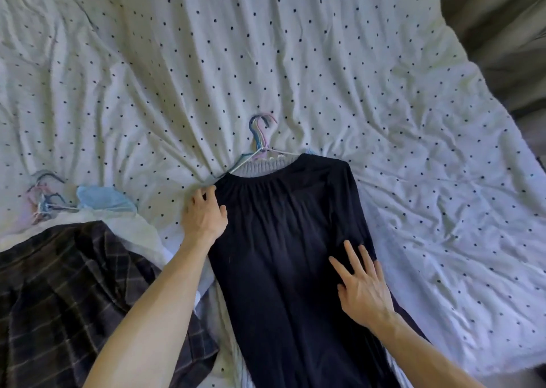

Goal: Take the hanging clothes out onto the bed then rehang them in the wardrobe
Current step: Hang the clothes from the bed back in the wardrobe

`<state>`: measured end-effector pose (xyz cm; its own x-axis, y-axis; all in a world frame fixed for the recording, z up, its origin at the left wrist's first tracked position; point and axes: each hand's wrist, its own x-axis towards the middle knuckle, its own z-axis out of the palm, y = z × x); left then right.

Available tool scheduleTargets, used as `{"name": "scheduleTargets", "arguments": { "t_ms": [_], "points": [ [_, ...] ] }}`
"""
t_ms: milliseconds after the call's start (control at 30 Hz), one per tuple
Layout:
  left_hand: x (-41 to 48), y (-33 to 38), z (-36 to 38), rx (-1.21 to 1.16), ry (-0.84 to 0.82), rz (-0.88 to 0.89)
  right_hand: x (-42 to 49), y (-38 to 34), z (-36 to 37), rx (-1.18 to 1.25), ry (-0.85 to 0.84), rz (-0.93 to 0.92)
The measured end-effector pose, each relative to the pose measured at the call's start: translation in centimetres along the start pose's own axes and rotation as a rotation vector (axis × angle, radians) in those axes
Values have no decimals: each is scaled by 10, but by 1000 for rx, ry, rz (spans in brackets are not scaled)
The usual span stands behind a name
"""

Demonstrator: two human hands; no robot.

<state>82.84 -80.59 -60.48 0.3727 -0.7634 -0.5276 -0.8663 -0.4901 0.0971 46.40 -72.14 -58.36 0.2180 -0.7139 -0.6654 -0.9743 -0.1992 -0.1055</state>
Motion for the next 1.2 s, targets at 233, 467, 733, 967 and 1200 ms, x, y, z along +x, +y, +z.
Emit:
{"name": "scheduleTargets", "arguments": {
  "t_ms": [233,467,733,967,1200],
  "points": [
    [-3,-5,-8,35,1,-106,0,-2,-15,93,-56,2],
    [-117,5,-24,-71,99,271,-52,-23,-71,619,-120,107],
    [-308,94,-19,-192,103,553,-158,-37,-111,1209,-25,142],
    [-410,179,-28,-5,-68,922,-268,51,-89,1315,276,225],
    [-492,333,-63,-107,-65,1288,-474,177,-60,1242,542,352]
  ]
}}
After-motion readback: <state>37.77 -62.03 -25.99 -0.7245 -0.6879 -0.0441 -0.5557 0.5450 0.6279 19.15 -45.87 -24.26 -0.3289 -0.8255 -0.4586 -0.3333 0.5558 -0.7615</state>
